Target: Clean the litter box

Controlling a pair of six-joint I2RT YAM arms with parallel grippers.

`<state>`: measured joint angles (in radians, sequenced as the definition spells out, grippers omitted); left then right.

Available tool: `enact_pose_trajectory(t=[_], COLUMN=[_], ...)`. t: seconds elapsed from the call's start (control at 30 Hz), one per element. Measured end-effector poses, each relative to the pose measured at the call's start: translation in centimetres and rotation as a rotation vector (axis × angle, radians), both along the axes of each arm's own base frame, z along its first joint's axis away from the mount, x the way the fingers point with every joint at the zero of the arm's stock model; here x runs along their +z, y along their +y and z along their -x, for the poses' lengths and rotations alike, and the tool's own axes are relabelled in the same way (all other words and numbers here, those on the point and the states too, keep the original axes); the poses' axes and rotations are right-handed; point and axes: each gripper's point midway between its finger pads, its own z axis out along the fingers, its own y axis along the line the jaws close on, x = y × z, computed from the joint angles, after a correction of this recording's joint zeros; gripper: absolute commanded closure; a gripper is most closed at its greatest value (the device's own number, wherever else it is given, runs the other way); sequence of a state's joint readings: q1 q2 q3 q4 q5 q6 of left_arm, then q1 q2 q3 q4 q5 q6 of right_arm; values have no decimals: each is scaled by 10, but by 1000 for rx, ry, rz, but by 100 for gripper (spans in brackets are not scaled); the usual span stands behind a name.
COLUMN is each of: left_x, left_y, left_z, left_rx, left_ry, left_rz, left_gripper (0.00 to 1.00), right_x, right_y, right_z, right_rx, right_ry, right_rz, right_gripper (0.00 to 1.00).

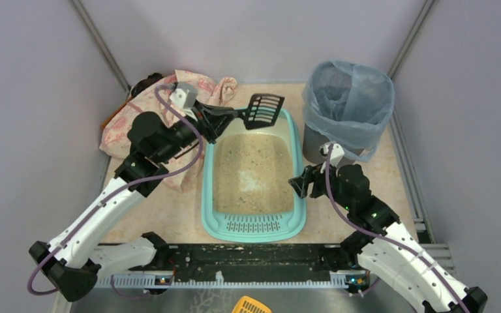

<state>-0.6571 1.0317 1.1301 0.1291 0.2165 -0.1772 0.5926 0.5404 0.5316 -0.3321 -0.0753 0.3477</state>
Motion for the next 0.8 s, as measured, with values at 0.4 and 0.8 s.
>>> enact_pose_trajectory(t=[0.4,0.8], left_x=[-132,-200], left_y=[16,21], left_z=[3,7], left_rx=[89,113], left_ry=[431,725], left_rz=[-216,-470], left_gripper=[100,100], right_x=[4,7], right_y=[1,3], right_z=[0,-4], right_rx=[8,8], right_ry=[-18,-35], right_rz=[-1,-12], right_gripper=[33,33])
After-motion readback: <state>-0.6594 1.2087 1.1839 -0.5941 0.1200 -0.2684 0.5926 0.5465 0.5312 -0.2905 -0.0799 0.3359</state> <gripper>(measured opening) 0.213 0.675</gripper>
